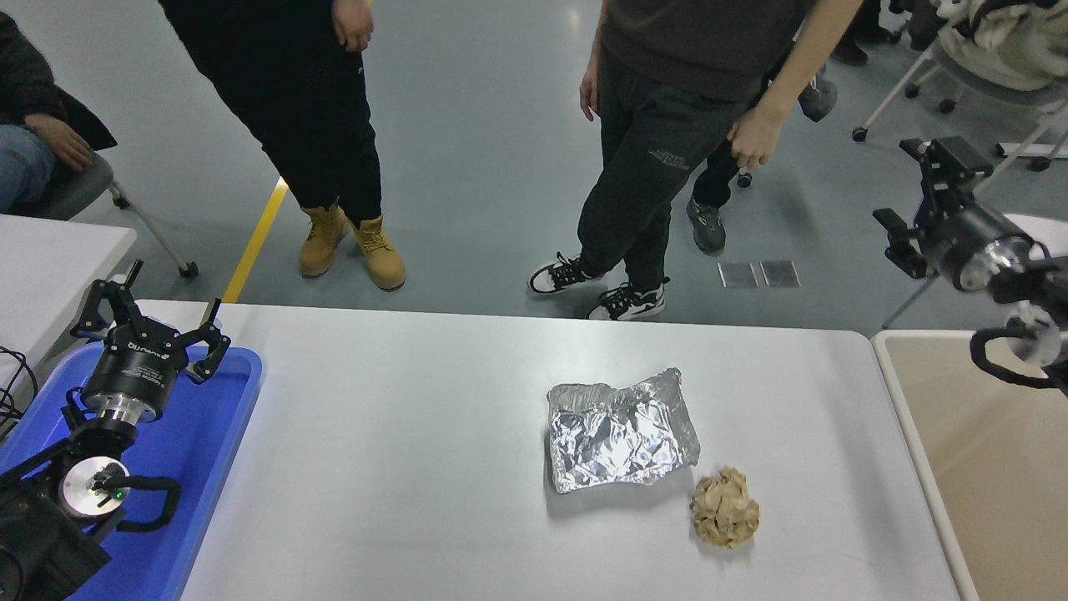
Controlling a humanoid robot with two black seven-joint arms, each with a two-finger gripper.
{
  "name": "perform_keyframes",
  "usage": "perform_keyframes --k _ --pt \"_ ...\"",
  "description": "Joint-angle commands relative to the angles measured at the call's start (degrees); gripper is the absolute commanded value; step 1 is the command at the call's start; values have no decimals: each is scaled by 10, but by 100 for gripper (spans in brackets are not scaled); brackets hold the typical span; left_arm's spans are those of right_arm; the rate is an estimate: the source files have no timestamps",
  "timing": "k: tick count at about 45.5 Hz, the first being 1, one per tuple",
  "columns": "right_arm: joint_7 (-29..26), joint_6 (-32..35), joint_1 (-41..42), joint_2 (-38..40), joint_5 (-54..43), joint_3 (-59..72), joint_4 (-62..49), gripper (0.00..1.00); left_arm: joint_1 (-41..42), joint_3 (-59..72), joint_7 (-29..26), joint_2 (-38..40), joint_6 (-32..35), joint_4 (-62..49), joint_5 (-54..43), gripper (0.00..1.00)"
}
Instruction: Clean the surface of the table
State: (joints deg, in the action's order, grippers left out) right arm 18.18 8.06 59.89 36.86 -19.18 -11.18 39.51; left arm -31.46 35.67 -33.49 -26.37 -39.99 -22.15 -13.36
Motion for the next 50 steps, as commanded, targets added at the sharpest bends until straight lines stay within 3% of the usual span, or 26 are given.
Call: perform_keyframes --k 1,9,18,30,50 --pt "1 20 87 -7 -168 145 -2 99 0 0 0 0 0 0 0 100" --pt "1 20 111 -43 -313 202 6 99 0 0 0 0 0 0 0 100" --pt "4 20 153 -63 -393 237 31 99 0 0 0 0 0 0 0 100" --pt "5 20 206 -140 -409 341 25 98 0 0 0 0 0 0 0 100" --pt "5 18 211 -242 -413 458 19 98 0 0 0 0 0 0 0 100"
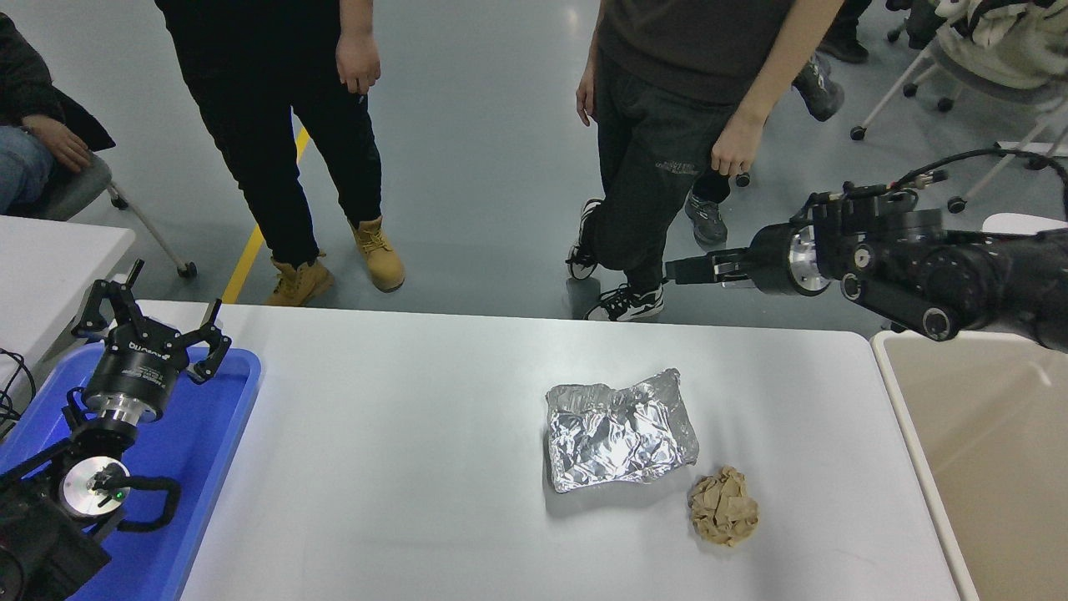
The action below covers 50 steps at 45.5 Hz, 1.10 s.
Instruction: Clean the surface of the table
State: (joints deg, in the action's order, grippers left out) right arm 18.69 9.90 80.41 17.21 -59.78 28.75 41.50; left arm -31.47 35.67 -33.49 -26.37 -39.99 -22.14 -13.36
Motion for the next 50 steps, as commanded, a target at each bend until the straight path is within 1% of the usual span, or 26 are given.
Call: perform_keyframes --k 1,14,22,45,50 --pt "0 -1 5 -46 -9 65 -1 98 0 0 0 0 0 0 0 100" --pt "0 -1 -14 -48 -35 95 14 98 0 0 0 0 0 0 0 100" --pt "0 -5 -43 -49 -45 104 12 98 0 0 0 0 0 0 0 100" --pt "-1 -58 -109 -49 -46 107 -5 97 0 -1 0 0 0 0 0 100" --pt "-1 -71 -119 -49 -46 107 -5 95 0 0 0 0 0 0 0 100"
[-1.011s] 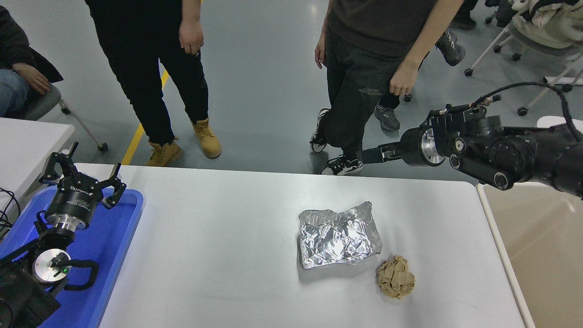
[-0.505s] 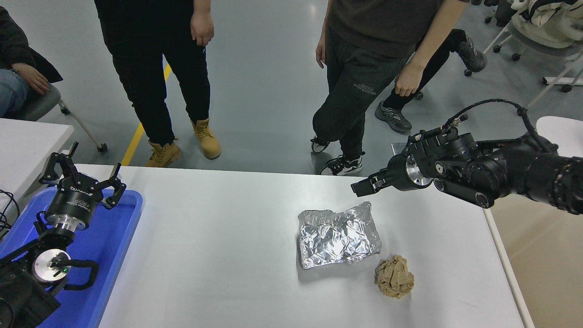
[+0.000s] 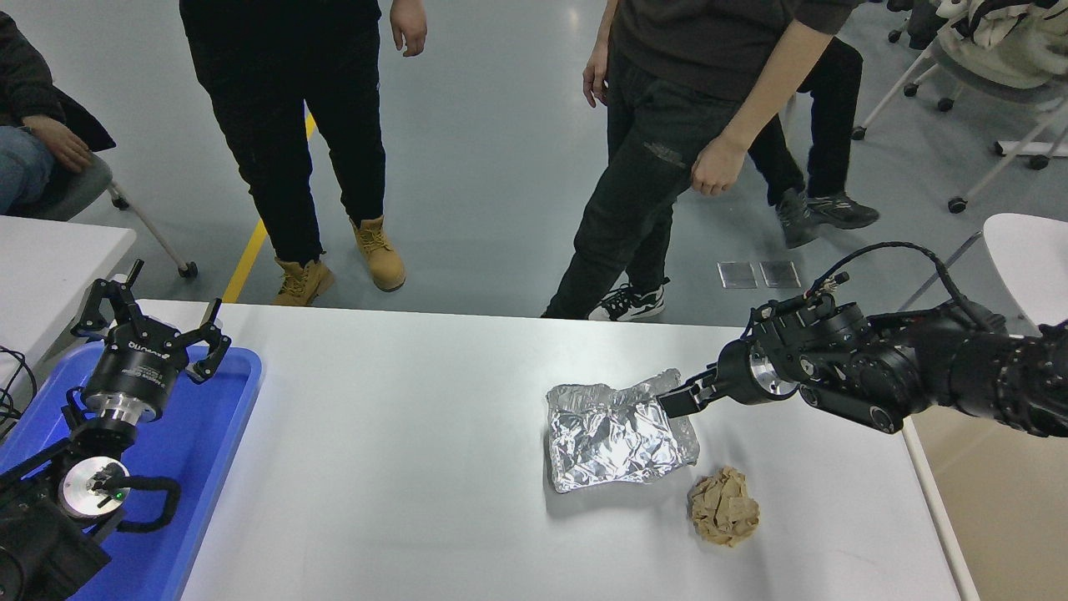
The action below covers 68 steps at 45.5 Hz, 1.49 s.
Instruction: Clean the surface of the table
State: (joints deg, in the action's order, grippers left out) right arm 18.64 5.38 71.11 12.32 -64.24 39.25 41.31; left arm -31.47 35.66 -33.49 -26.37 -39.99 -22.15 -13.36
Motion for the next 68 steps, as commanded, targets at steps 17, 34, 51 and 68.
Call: perform_keyframes --k 17,34,51,68 --pt "0 -70 -44 -27 1 0 -25 94 0 -1 0 0 0 0 0 100" --pt "0 -78 -72 -54 0 4 -72 78 0 -1 0 0 0 0 0 100" --pt "0 -77 -84 -55 -1 4 -79 64 0 0 0 0 0 0 0 100" --pt "0 -77 -92 -56 0 38 -107 28 0 -1 0 0 0 0 0 100"
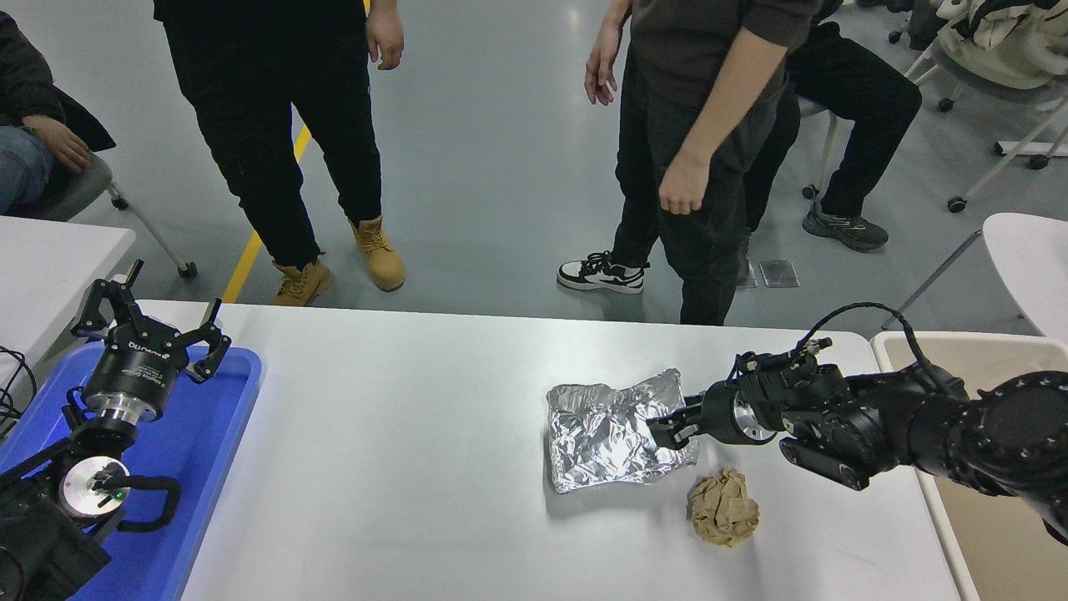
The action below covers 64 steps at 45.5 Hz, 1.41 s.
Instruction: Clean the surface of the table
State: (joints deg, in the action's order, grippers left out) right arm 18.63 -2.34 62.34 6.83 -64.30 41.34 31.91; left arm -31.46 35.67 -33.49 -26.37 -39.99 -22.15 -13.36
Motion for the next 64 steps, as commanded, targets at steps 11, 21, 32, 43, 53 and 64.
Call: perform_keyframes --k 11,21,32,43,53,64 --pt "0 1 -5 -1 3 17 -14 27 0 0 0 0 0 0 0 100" --pt "1 7 -9 -1 1 19 -12 0 0 0 0 0 0 0 0 100" --pt "16 15 -7 -1 8 17 -12 0 0 0 0 0 0 0 0 100" --pt "26 15 1 2 9 9 -12 0 0 0 0 0 0 0 0 100" --pt "38 20 31 13 34 10 -3 0 0 0 0 0 0 0 0 100" --pt "62 72 107 71 58 8 54 0 0 -1 0 0 0 0 0 100"
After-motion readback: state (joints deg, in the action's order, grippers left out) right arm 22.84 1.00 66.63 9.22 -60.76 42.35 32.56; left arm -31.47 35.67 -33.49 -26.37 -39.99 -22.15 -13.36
